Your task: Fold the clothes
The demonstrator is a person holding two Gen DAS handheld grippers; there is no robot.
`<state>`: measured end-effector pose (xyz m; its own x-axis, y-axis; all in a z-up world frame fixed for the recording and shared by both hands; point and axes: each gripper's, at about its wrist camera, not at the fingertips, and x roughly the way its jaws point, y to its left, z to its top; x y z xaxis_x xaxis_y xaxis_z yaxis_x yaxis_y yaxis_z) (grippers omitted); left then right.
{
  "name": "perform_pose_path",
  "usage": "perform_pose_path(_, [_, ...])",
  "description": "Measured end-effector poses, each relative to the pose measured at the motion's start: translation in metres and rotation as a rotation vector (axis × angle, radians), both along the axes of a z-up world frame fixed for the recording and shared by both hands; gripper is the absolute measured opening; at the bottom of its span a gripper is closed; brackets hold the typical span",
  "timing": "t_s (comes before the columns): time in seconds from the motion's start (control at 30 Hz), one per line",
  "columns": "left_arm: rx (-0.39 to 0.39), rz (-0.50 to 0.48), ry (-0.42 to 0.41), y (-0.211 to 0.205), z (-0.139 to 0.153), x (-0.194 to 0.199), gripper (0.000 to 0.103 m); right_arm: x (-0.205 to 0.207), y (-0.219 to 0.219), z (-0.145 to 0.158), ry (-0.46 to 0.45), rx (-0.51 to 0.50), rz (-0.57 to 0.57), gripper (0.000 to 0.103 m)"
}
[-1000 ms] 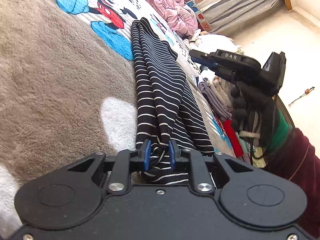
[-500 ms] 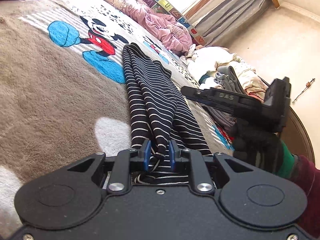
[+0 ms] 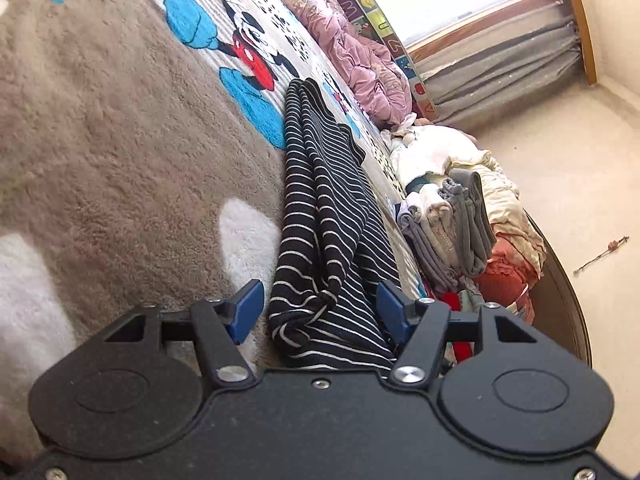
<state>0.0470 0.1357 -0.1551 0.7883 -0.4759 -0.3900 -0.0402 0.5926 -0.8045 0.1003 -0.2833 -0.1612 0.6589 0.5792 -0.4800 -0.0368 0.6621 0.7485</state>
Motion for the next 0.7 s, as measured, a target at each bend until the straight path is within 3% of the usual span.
perform_pose_path(0.07, [0.085,0.005,-0.008,-0.005,0.012,-0.005,0.061,-0.013,0.005,0.004,-0.065,-0.085,0.050,0.054])
perform_pose_path(0.1, [0.170,-0.012,-0.025,-0.012,0.022,-0.006,0.061,-0.017,0.009,0.008,-0.098,-0.136,0.073,0.054])
perform_pose_path(0.27, [0.757,-0.215,-0.171,-0.063,0.064,-0.017,0.061,-0.034,0.019,0.032,-0.275,-0.413,0.133,0.054])
perform_pose_path(0.37, [1.112,-0.341,-0.225,-0.091,0.059,-0.027,0.061,-0.040,0.034,0.032,-0.357,-0.631,0.232,0.054])
perform_pose_path(0.43, [1.313,-0.440,-0.248,-0.099,0.037,-0.033,0.061,-0.046,0.047,0.026,-0.391,-0.765,0.315,0.054])
perform_pose_path(0.57, [1.572,-0.560,-0.316,-0.108,0.001,-0.042,0.051,-0.063,0.072,0.016,-0.486,-0.937,0.434,0.054])
perform_pose_path(0.7, [1.650,-0.539,-0.420,-0.116,-0.007,-0.036,0.043,-0.064,0.091,0.015,-0.622,-1.067,0.518,0.054])
